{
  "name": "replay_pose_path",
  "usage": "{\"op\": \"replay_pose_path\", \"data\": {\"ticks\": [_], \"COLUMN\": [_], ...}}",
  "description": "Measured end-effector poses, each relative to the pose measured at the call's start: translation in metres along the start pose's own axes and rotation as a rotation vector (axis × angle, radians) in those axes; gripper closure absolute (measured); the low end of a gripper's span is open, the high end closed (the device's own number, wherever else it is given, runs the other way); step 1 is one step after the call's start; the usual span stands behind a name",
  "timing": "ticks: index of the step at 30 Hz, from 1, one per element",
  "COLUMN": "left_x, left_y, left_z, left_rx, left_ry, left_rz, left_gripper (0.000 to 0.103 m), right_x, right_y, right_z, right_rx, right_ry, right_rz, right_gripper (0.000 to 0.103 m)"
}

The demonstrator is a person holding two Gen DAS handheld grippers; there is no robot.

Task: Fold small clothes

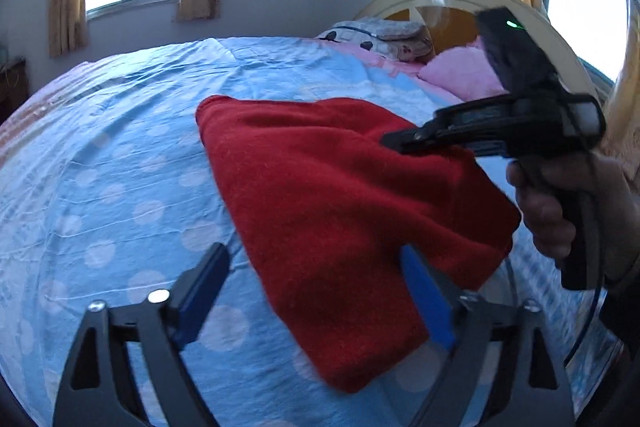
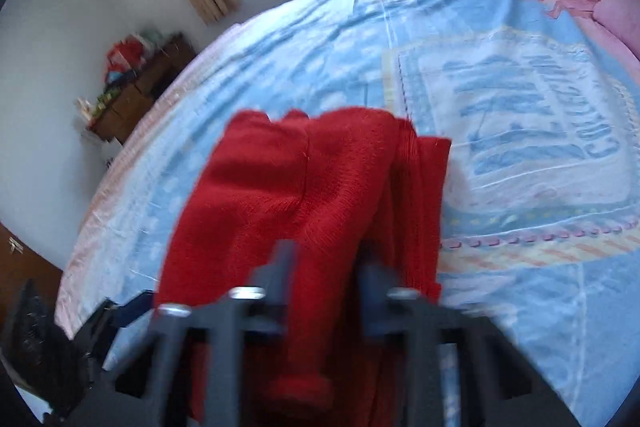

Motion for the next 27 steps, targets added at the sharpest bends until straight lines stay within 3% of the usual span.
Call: {"op": "replay_pose_path", "data": {"ticks": [7, 9, 12, 17, 20, 22, 23, 27], "left_x": [0.007, 0.010, 0.013, 0.005, 0.003, 0.003, 0.003, 0.003], "left_y": [0.009, 0.006, 0.002, 0.001, 0.002, 0.002, 0.002, 0.002], "left_z": [-0.009, -0.010, -0.010, -0.011, -0.012, -0.013, -0.013, -0.014], "left_rx": [-0.073, -0.070, -0.063, -0.070, -0.077, -0.075, -0.074, -0.074], "left_ry": [0.035, 0.057, 0.078, 0.046, 0.042, 0.045, 0.046, 0.046], "left_rz": [-0.090, -0.106, -0.116, -0.134, -0.132, -0.129, -0.127, -0.125], "left_gripper": [0.005, 0.004, 0.003, 0.000, 0.000, 0.000, 0.000, 0.000], "right_x": [-0.050, -0.042, -0.016, -0.016, -0.029, -0.049, -0.060, -0.090], "right_y": [0.009, -0.002, -0.021, -0.028, -0.030, -0.025, -0.021, 0.006], "right_z": [0.004, 0.005, 0.002, -0.003, -0.005, -0.010, -0.014, -0.047], "right_rx": [-0.041, -0.021, -0.011, 0.017, 0.023, 0.023, 0.013, -0.089], "right_ry": [-0.170, -0.134, -0.097, -0.115, -0.119, -0.156, -0.174, -0.184], "right_rz": [-0.028, -0.037, -0.123, -0.109, -0.095, -0.071, -0.051, 0.050], "right_gripper": [0.089, 0.088, 0.088, 0.088, 0.082, 0.067, 0.064, 0.058]}}
Point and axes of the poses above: each gripper's, at about its wrist camera, not at the fingertips, and x roughly the way its jaws point, y to its left, z to its top, the point moved 5 cm from there along x, roughly the way its jaws point, and after that the axes turned 14 degrees about x, right-handed, at the moved point
